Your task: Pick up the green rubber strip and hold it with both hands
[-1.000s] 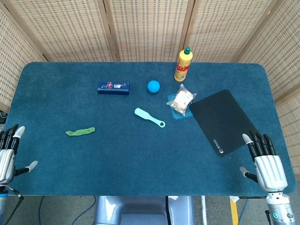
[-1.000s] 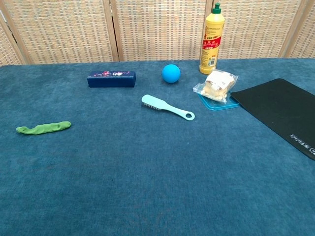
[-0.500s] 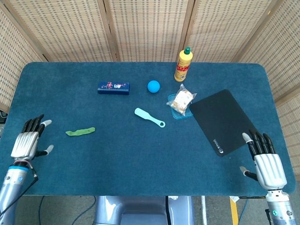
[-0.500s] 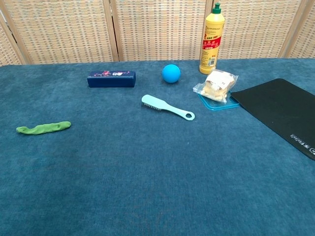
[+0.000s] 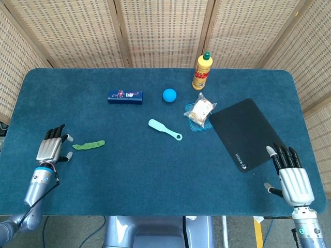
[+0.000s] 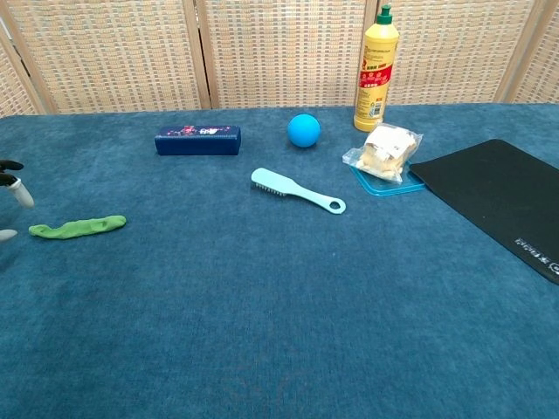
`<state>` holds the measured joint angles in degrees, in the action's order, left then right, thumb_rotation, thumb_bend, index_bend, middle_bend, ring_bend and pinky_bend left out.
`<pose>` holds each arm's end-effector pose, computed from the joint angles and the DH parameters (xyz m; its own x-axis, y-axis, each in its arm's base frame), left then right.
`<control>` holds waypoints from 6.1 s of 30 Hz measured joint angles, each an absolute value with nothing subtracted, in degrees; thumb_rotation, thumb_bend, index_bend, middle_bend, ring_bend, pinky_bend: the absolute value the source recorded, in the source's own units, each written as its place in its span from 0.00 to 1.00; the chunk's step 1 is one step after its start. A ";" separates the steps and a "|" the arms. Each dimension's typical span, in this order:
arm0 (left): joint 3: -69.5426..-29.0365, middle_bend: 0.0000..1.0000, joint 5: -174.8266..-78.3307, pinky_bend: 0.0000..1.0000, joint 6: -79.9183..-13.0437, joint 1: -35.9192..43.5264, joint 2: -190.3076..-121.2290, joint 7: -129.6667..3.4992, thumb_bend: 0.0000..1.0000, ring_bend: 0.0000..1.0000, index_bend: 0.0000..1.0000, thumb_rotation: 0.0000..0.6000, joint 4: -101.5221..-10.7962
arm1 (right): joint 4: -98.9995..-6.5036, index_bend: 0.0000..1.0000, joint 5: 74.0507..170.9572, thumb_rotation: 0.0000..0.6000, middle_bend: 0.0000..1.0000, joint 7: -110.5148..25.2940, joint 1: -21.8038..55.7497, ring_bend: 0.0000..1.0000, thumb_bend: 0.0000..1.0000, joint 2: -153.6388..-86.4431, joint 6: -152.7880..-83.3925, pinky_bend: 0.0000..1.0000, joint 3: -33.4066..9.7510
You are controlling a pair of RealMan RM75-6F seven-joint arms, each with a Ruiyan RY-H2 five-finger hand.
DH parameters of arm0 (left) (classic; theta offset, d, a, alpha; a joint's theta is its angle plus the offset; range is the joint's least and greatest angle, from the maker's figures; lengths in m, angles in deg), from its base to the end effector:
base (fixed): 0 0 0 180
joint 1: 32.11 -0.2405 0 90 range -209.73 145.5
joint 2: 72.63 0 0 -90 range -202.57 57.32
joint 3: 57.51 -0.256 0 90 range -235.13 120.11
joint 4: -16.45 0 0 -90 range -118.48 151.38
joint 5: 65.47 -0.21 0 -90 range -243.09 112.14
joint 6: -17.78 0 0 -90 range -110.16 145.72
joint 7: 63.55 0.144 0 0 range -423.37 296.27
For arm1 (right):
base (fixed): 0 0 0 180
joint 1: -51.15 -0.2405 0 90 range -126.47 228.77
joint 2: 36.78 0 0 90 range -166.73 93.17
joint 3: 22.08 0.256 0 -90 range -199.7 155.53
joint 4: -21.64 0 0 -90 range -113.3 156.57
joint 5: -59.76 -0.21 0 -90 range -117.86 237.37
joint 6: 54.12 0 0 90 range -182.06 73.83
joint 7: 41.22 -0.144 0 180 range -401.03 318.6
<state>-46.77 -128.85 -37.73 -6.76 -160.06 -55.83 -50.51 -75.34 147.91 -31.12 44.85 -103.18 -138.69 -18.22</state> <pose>-0.3230 0.3194 0.0362 0.3880 0.2614 0.8838 0.9047 0.0754 -0.4194 -0.2798 -0.1898 0.1393 0.4479 0.0176 0.8939 -0.8906 -0.0794 0.4478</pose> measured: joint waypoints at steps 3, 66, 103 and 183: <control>-46.84 0.00 -129.01 0.00 -37.48 -6.09 -161.31 -55.84 0.36 0.00 0.39 1.00 -48.69 | -75.32 0.00 147.67 1.00 0.00 -31.21 44.72 0.00 0.00 -103.18 -138.41 0.00 -18.19; -46.69 0.00 -128.66 0.00 -38.72 -2.70 -163.28 -50.50 0.81 0.00 0.70 1.00 -46.16 | -75.15 0.00 147.32 1.00 0.00 -33.78 44.62 0.00 0.00 -102.30 -138.29 0.00 -18.42; -36.61 0.00 -137.60 0.00 -44.47 12.80 -154.47 -45.02 0.86 0.00 0.76 1.00 -90.98 | -86.83 0.33 141.25 1.00 0.00 -79.48 19.94 0.00 0.00 -88.46 -100.85 0.00 -12.00; -38.02 0.00 -133.89 0.00 -46.67 18.32 -161.34 -52.40 0.86 0.00 0.76 1.00 -83.08 | -77.79 0.88 117.69 1.00 0.05 -78.11 4.60 0.00 0.55 -106.56 -82.43 0.00 -1.61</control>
